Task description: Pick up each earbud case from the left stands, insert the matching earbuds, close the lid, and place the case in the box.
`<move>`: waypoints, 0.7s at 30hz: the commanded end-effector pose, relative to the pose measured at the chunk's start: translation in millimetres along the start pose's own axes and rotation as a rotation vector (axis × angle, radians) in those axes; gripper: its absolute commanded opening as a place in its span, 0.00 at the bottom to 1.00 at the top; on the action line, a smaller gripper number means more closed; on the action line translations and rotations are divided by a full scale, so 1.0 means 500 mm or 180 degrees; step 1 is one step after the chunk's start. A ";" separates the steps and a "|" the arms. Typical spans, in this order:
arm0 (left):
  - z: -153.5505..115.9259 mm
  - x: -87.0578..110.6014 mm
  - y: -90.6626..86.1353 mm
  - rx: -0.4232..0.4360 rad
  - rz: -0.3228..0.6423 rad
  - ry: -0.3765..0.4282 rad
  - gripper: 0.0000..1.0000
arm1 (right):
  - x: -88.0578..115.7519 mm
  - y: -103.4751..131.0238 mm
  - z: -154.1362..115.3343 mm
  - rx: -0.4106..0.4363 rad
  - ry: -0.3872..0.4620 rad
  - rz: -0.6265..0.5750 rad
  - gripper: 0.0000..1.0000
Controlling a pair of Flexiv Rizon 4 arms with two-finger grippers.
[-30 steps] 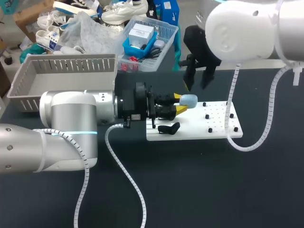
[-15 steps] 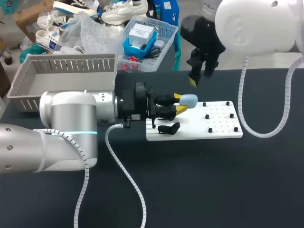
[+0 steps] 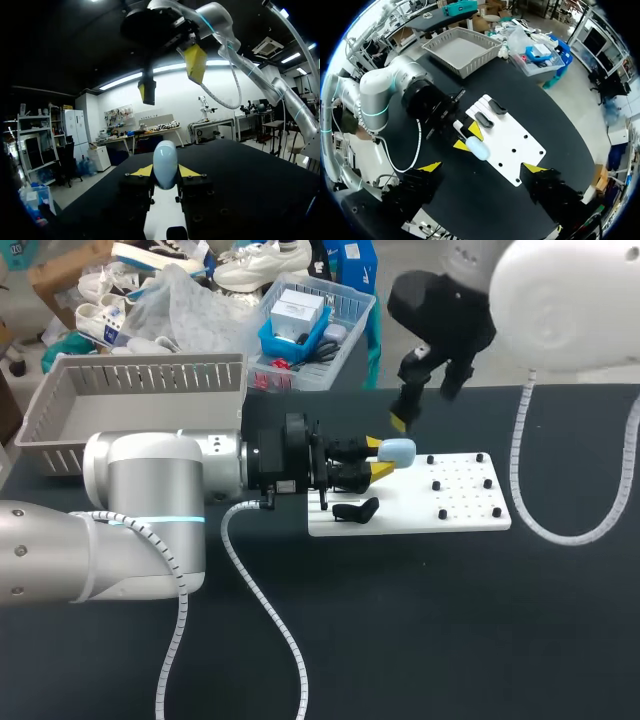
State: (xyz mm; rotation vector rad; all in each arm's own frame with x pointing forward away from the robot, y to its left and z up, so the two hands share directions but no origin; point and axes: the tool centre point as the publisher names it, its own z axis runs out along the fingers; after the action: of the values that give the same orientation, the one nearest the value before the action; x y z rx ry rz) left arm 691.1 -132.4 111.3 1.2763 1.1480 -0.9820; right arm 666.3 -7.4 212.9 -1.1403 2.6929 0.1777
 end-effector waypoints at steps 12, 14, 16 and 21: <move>0.000 0.001 -0.001 -0.0011 0.0005 -0.0006 0.00 | 0.086 0.029 -0.019 -0.0084 -0.1032 -0.0041 1.00; 0.000 0.001 -0.001 -0.0011 0.0005 -0.0006 0.00 | 0.092 0.028 -0.021 -0.0093 -0.1078 -0.0017 1.00; -0.017 0.005 0.007 -0.0077 -0.0084 -0.0016 0.00 | 0.098 0.027 -0.023 -0.0125 -0.1134 0.0002 1.00; -0.067 0.020 0.033 -0.0228 -0.0181 0.0023 0.00 | 0.109 0.024 -0.025 -0.0173 -0.1231 0.0018 1.00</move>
State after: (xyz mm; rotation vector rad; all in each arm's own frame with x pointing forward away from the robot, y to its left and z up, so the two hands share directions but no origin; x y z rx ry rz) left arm 709.7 -110.1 104.2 1.2118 1.2243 -0.9760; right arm 624.4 -33.2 213.8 -1.0635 2.5035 0.3644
